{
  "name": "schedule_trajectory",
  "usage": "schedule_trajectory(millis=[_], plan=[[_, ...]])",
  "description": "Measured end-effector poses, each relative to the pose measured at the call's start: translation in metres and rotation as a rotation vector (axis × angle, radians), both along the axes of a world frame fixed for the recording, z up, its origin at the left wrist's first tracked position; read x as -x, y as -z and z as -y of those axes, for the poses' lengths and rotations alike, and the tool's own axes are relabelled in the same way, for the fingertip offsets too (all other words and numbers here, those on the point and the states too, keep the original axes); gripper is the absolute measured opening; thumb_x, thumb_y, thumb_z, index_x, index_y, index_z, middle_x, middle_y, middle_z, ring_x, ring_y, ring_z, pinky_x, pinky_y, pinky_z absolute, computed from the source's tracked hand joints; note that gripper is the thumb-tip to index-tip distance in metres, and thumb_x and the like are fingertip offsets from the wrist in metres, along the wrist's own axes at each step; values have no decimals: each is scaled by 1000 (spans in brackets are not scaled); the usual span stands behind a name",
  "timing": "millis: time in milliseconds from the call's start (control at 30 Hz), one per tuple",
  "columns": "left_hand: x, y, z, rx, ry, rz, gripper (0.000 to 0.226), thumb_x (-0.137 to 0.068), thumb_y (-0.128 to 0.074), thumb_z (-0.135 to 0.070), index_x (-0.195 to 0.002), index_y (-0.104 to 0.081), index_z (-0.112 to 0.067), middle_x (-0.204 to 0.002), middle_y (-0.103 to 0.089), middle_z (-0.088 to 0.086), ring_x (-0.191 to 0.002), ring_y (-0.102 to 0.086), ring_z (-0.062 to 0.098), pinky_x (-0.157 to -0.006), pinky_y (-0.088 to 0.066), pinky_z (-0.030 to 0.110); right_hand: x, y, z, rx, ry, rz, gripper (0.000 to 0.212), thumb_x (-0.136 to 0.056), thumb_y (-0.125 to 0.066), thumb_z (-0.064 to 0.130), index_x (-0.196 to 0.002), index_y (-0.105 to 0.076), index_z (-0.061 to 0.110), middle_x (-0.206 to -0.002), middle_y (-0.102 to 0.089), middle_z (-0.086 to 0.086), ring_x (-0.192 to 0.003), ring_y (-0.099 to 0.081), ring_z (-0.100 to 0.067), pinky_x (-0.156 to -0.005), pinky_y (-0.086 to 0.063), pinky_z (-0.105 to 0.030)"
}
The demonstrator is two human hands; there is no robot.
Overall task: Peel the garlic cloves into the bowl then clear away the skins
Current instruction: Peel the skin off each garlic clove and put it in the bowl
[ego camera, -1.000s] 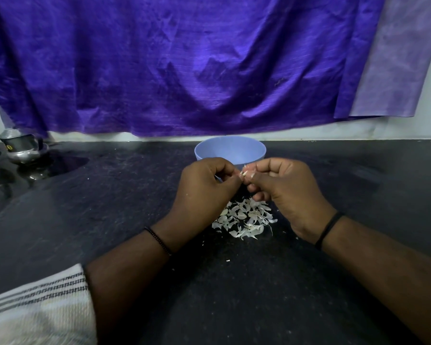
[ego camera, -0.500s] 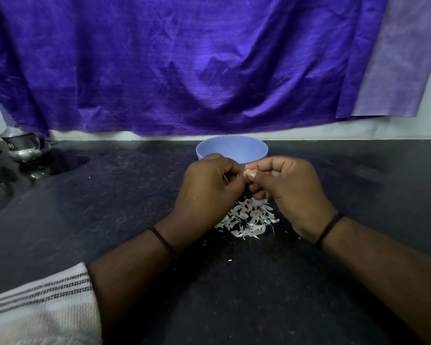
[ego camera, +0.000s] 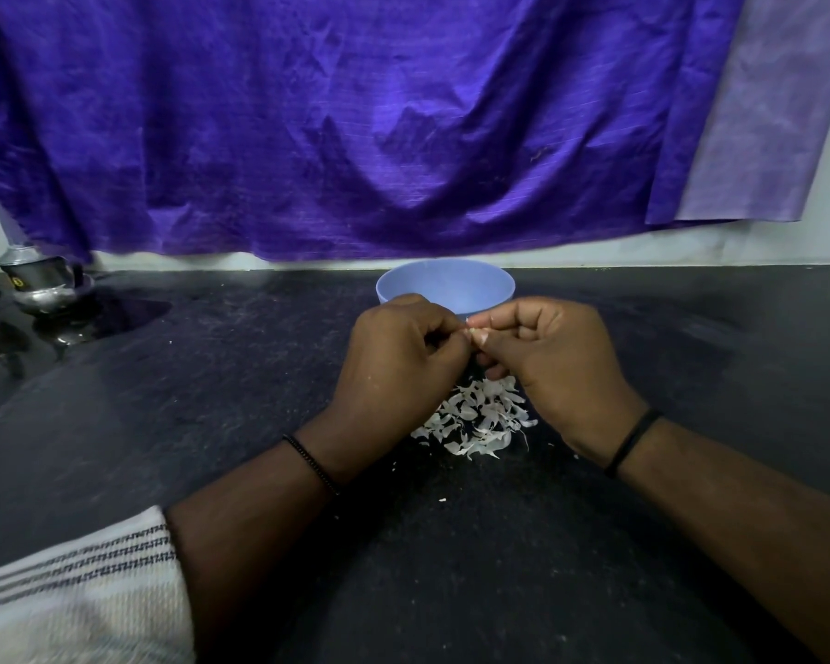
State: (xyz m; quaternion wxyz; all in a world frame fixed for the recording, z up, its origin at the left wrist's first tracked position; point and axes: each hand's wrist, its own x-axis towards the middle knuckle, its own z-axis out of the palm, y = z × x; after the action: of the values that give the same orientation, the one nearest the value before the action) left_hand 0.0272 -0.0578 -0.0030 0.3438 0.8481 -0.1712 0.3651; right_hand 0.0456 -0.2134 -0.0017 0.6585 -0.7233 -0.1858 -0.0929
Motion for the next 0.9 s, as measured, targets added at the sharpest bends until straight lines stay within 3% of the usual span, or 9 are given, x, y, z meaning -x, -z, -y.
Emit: schedule_trajectory(millis=[533, 733, 900], plan=[[-2, 0, 1, 115, 24, -56, 9, -83, -72, -14, -74, -74, -12, -70, -65, -2, -66, -59, 15, -54, -48, 26, 3, 0, 0, -19, -19, -19, 7, -87, -72, 6, -94, -74, 6, -79, -76, -5, -68, -70, -12, -62, -57, -24], [-4, 4, 3, 245, 53, -183, 11, -87, -68, -11, -77, -71, -10, -62, -62, -3, -52, -53, 9, -50, -48, 32, 3, 1, 0, -58, -28, -76, 7, -88, -71, 6, -94, -75, 9, -81, -76, -5, -69, -66, -11, -63, -56, -24], [-1, 4, 5, 350, 122, -276, 13, -92, -64, -11, -81, -69, -6, -52, -59, -7, -43, -53, 5, -45, -43, 20, 3, 1, 0, -101, -23, -136, 10, -89, -70, 5, -94, -76, 11, -86, -76, -7, -71, -64, -12, -62, -55, -24]])
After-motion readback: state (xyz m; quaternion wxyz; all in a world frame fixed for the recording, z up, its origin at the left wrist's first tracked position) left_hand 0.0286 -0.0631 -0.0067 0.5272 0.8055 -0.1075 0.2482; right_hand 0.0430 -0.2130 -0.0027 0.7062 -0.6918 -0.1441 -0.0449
